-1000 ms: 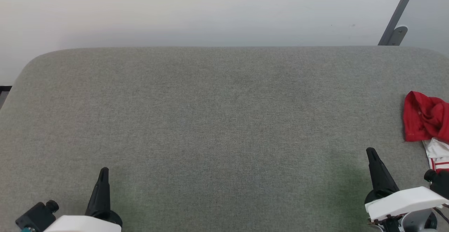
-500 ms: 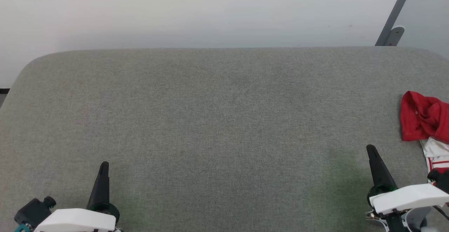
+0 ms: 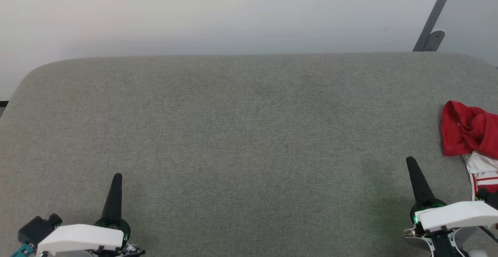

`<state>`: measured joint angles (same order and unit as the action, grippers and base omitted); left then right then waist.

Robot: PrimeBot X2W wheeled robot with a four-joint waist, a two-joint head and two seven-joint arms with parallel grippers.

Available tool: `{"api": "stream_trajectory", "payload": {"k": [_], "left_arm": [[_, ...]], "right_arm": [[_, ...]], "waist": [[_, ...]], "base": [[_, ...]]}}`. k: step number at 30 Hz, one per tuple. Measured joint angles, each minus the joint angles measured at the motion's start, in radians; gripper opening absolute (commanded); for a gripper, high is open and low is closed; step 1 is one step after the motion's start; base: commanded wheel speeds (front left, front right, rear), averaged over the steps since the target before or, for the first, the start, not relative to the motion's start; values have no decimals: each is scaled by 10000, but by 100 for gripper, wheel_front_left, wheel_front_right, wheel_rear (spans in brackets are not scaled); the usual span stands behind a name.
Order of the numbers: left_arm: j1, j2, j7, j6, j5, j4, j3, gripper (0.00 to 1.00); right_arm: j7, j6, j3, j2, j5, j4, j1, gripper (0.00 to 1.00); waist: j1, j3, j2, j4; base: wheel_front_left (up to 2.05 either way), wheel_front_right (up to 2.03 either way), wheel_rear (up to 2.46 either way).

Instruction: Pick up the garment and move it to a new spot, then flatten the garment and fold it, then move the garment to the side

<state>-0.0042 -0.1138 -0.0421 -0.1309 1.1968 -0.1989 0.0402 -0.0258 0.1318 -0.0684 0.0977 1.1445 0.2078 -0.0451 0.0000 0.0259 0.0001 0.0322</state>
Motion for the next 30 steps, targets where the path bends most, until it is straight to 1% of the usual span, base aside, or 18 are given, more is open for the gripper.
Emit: {"api": "stream_trajectory", "payload": {"k": [30], "left_arm": [[-527, 259, 784, 0, 2422, -249, 278, 0]], "right_arm": [[-451, -10, -257, -257, 2621, 224, -324, 0]], "waist": [[0, -114, 0, -161]], "base": [[0, 0, 0]]}}
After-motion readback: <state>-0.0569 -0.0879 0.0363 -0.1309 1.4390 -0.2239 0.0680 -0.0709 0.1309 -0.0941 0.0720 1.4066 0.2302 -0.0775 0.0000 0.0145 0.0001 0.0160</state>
